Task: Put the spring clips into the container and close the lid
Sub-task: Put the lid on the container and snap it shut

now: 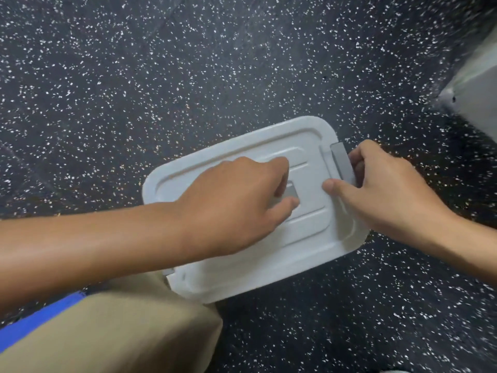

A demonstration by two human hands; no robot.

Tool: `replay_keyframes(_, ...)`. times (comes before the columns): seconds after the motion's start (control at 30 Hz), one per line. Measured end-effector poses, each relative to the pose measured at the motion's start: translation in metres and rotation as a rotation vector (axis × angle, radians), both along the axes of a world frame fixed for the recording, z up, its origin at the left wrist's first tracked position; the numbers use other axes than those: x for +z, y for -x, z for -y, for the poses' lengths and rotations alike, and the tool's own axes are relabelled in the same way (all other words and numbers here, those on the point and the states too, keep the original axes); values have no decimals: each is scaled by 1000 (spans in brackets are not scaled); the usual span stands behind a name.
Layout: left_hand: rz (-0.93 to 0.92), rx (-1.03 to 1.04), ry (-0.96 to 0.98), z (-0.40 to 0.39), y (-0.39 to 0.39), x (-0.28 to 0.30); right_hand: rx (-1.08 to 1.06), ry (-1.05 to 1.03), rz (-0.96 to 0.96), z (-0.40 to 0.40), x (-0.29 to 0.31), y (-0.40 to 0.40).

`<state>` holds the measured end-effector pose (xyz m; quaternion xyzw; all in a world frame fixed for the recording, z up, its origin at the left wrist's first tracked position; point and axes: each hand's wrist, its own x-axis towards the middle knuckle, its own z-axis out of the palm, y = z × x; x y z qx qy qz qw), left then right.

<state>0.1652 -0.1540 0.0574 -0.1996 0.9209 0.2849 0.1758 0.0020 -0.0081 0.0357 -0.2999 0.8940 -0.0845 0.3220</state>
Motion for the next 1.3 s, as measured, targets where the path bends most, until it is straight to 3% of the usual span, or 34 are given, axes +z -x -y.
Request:
replay_keyframes(0.27,-238,-223,208,-27,32,-41,-3,204,163,-16,-22,16)
replay_keyframes(0.43,-349,-274,296,-26,28,-54,228,369,141,-28,-53,37)
replay_keyframes(0.53,-351,-305,298,-30,24,-57,134,499,197,-35,-71,44)
replay_keyframes(0.83,-434,-305,352,-33,24,-64,-97,417,259,-57,-95,36)
replay_keyframes(1.07,-352,-268,348,-41,28,-51,-228,354,277,-75,-58,5)
replay_keyframes(1.3,28,-94,254,-68,44,-12,-309,294,275,-90,26,5)
